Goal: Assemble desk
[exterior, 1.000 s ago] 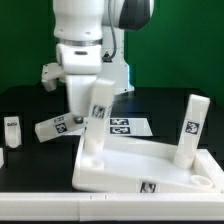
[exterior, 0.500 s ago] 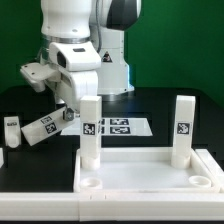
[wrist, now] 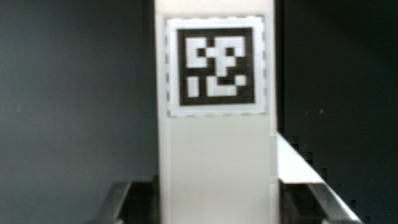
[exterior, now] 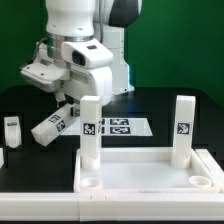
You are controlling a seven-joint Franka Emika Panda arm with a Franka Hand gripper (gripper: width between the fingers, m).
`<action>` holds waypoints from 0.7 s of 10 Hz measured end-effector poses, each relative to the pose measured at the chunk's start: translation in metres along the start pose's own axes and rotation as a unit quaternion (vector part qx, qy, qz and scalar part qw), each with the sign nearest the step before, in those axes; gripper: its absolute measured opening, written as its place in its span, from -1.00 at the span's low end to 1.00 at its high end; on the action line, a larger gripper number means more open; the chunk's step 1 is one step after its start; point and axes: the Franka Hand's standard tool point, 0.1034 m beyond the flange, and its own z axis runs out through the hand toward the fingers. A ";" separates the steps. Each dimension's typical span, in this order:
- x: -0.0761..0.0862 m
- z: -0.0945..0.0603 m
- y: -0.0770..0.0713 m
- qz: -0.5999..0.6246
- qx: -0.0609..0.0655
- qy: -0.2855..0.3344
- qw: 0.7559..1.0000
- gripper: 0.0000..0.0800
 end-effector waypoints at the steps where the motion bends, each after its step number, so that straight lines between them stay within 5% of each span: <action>1: -0.001 0.002 -0.003 -0.032 0.004 0.000 0.999 -0.29; 4: -0.001 0.004 -0.006 -0.019 0.010 -0.002 1.000 -0.29; 7: 0.011 0.024 -0.007 0.005 0.027 0.013 1.000 -0.29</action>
Offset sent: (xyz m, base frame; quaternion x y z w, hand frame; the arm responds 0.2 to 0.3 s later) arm 0.0000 0.0000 0.0000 0.0000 0.0000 0.0000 1.0000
